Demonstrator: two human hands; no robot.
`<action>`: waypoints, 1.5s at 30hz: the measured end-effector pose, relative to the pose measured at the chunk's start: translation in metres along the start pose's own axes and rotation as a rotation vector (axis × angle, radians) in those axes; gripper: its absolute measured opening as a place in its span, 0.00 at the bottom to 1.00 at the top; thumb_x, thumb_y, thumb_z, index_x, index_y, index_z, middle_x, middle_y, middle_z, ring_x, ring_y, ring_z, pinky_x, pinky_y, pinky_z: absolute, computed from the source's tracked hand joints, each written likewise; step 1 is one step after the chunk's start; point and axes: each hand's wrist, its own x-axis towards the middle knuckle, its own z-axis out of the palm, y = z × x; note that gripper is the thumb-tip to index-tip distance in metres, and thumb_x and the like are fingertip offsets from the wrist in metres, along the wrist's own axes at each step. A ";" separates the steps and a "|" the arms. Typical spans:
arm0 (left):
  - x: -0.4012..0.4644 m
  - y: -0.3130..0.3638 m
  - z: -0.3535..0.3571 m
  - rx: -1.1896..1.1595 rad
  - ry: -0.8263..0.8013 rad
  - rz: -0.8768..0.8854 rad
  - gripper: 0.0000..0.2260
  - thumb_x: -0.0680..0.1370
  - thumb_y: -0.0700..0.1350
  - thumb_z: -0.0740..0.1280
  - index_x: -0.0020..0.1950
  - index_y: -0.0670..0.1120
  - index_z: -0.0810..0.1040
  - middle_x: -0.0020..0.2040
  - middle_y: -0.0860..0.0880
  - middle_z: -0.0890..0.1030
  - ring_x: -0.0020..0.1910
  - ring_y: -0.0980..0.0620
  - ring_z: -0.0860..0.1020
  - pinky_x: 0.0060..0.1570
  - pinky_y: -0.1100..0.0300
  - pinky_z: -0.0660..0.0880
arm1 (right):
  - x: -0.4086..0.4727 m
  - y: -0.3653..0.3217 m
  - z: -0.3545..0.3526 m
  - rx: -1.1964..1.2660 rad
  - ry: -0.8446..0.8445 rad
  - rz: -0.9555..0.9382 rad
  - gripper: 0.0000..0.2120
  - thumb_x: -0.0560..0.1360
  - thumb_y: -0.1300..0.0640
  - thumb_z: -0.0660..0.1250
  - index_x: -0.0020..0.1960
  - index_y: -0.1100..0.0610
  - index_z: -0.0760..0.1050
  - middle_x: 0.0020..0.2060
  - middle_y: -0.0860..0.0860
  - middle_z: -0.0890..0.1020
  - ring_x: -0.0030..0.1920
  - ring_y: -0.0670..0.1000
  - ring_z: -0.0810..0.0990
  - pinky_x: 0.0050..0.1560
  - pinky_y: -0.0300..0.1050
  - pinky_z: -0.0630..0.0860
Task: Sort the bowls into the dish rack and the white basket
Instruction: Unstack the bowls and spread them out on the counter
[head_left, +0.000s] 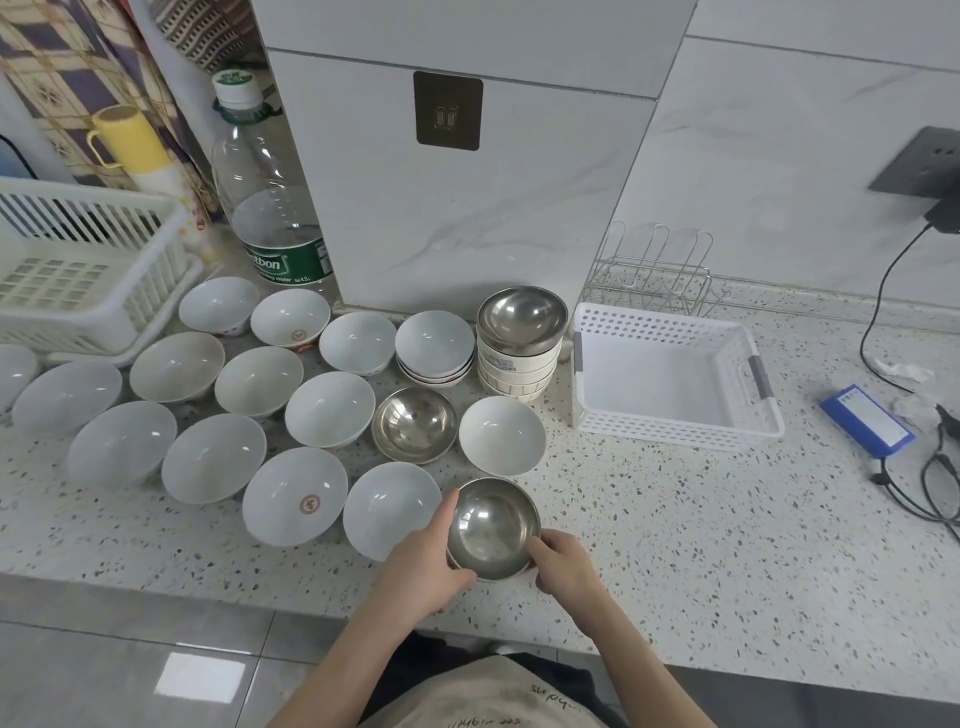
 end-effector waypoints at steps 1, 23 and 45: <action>0.001 0.000 -0.001 0.015 -0.010 0.002 0.44 0.74 0.46 0.72 0.79 0.61 0.46 0.33 0.54 0.76 0.30 0.59 0.75 0.38 0.56 0.81 | 0.000 0.000 0.001 -0.005 0.006 0.004 0.09 0.75 0.60 0.60 0.36 0.58 0.66 0.29 0.52 0.67 0.26 0.47 0.62 0.28 0.40 0.61; 0.038 -0.013 -0.074 -0.368 0.095 -0.007 0.22 0.80 0.53 0.63 0.73 0.54 0.65 0.36 0.57 0.86 0.21 0.57 0.72 0.29 0.62 0.73 | 0.004 -0.044 -0.002 -0.112 0.489 -0.006 0.20 0.77 0.37 0.54 0.42 0.53 0.70 0.34 0.49 0.79 0.39 0.52 0.79 0.39 0.47 0.73; 0.183 0.008 -0.156 -0.499 0.201 -0.064 0.20 0.76 0.35 0.59 0.65 0.52 0.70 0.39 0.43 0.83 0.22 0.53 0.78 0.18 0.65 0.67 | 0.035 -0.126 0.061 0.200 0.320 -0.014 0.09 0.77 0.55 0.63 0.44 0.50 0.82 0.27 0.49 0.82 0.26 0.42 0.74 0.32 0.38 0.70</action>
